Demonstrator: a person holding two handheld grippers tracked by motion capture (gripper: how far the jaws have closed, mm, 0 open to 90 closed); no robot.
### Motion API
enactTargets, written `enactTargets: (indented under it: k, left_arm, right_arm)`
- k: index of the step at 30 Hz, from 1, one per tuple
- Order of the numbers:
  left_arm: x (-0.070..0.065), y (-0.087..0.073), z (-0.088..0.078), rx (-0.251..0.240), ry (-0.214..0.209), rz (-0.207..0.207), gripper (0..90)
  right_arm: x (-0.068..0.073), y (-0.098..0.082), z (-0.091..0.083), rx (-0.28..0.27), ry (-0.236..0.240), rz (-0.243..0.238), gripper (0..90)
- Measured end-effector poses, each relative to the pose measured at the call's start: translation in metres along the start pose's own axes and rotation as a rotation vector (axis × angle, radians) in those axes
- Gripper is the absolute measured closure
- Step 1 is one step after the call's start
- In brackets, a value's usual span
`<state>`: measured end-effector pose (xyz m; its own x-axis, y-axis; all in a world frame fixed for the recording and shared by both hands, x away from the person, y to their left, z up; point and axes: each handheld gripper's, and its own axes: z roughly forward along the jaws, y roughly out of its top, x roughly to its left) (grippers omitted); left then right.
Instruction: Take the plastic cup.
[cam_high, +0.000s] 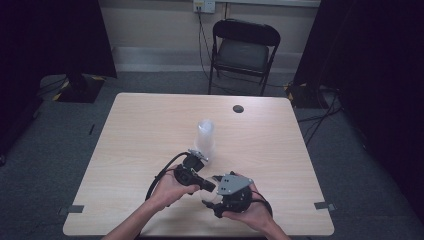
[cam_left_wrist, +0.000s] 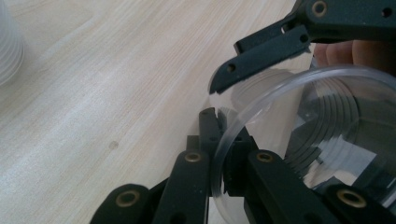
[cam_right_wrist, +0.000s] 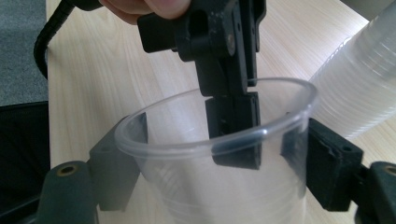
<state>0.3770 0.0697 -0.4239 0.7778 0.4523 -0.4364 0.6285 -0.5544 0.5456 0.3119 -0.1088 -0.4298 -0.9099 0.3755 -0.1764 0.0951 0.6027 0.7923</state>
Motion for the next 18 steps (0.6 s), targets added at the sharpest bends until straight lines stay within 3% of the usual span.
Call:
enactTargets:
  k: [7,10,13,18]
  left_arm:
    - [-0.0038,0.0009,0.0053,0.026,0.023,0.013,88.0]
    - [-0.0023,0.0002,0.0052,0.0,0.0,-0.01,88.2]
    - [-0.003,0.0007,0.0053,0.009,0.014,-0.002,87.8]
    - [-0.0027,0.0003,0.0048,-0.018,0.019,0.005,86.3]
  right_arm:
    - [0.0027,0.0008,0.0015,-0.009,0.004,-0.004,25.0]
    - [0.0023,0.0004,-0.0008,-0.022,-0.001,0.002,27.8]
    - [0.0021,0.0005,-0.0019,-0.026,-0.004,0.002,28.4]
    - [0.0009,-0.0001,-0.0031,-0.039,-0.012,0.011,29.6]
